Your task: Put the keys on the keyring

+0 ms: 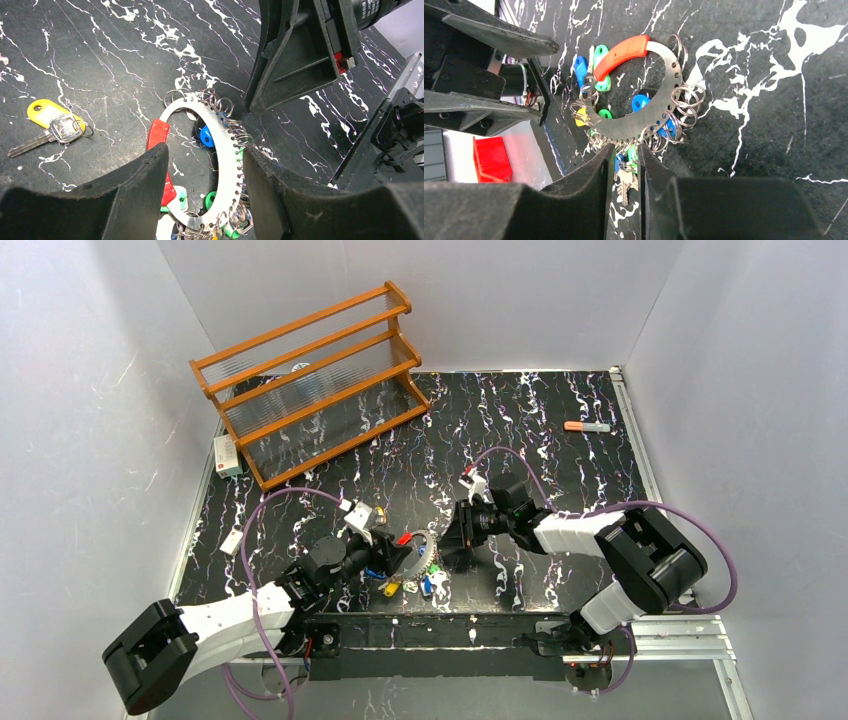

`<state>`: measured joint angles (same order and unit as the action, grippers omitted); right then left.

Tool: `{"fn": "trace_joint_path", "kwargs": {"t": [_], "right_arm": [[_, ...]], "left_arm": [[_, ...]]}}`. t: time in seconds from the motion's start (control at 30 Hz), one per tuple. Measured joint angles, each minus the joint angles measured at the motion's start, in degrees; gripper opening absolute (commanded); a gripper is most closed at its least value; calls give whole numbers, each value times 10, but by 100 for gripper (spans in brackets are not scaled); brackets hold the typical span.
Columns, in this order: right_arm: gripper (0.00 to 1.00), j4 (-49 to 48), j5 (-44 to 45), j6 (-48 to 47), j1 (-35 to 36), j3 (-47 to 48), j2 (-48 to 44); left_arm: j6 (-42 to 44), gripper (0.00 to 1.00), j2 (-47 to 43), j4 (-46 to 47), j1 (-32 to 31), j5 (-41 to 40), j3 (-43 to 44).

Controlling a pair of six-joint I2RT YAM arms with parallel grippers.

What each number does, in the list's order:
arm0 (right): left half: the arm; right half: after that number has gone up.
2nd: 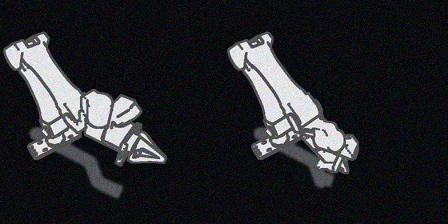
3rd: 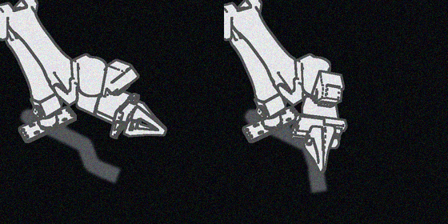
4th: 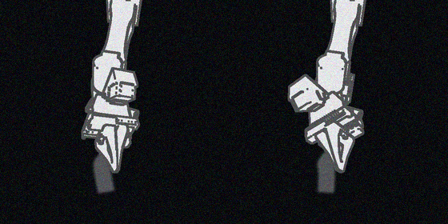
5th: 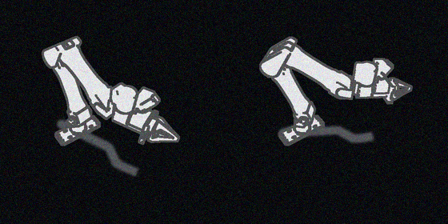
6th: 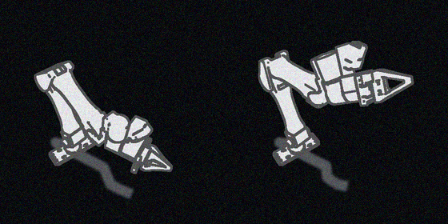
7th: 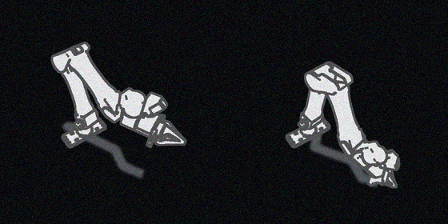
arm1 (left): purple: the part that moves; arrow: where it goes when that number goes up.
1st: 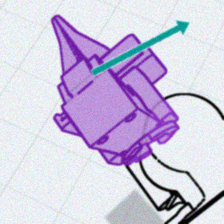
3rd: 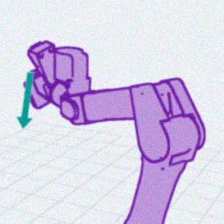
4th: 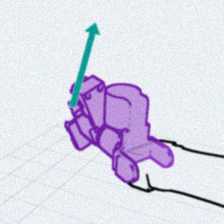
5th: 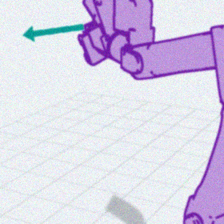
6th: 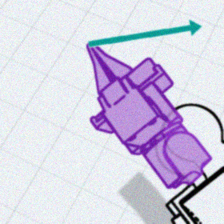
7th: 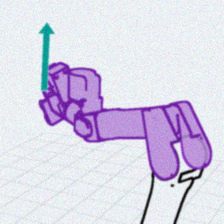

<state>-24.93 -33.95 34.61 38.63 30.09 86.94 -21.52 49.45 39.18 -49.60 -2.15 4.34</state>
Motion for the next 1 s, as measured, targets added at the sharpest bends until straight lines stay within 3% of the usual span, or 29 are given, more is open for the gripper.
{"fn": "trace_joint_path", "kwargs": {"t": [0.23, 0.6, 0.83, 1.0], "right_arm": [[23, 57, 12, -27, 4, 17, 0], [38, 144, 120, -157, 39, 23, -46], [44, 28, 125, -278, 39, -87, -192], [48, -71, 83, -377, 38, -173, -234]], "left_arm": [[0, 54, 10, 3, 0, 0, 0], [1, 53, 20, 3, 0, 0, 0], [1, 53, 17, 7, 0, 0, 0], [4, 53, 17, 7, 0, 0, 0]]}}
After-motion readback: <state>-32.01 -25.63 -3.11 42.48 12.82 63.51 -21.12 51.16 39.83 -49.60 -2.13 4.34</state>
